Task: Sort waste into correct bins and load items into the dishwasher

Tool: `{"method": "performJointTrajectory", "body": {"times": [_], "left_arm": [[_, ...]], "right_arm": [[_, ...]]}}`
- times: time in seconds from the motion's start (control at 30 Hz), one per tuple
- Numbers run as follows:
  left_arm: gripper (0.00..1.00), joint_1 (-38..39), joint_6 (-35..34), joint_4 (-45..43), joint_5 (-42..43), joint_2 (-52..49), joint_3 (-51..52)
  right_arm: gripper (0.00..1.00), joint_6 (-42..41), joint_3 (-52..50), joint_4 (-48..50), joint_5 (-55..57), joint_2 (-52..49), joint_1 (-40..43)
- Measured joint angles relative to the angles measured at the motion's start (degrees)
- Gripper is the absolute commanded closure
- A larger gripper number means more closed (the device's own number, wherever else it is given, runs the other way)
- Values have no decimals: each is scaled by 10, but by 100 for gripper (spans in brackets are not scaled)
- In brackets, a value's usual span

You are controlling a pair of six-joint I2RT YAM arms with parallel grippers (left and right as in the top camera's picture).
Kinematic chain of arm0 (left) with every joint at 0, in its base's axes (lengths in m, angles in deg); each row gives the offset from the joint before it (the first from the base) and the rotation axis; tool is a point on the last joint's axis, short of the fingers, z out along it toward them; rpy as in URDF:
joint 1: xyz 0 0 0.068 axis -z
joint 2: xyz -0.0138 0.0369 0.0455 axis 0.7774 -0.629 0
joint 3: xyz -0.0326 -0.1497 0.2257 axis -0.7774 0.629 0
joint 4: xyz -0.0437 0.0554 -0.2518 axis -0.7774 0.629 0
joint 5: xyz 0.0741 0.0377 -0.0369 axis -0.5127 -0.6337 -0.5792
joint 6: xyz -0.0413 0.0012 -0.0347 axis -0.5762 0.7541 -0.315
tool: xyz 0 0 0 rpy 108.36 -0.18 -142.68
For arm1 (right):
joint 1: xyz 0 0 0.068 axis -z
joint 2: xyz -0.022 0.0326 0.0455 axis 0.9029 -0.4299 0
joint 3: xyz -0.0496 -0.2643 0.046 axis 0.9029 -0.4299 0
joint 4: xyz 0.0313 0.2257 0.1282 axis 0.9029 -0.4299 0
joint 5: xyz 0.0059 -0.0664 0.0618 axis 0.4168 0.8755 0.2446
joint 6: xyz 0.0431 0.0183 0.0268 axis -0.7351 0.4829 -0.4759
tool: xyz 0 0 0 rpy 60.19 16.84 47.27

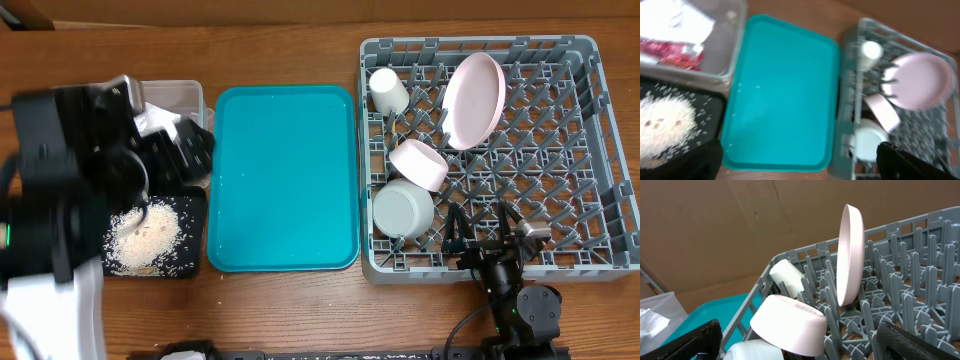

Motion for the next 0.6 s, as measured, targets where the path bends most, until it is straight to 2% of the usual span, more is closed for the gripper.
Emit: {"method": "performJointTrajectory", "body": {"times": [0.13,0.33,0.47,0.6], "left_arm": [[0,36,0,0,-8,68,1],[0,37,2,-11,-38,151,46],[0,37,1,-88,-46,214,140],[0,37,-10,-247,-50,286,282]], "right_arm": [[0,0,0,0,0,0,0],[0,0,0,0,0,0,0],[0,0,0,0,0,0,0],[0,0,0,0,0,0,0]]}}
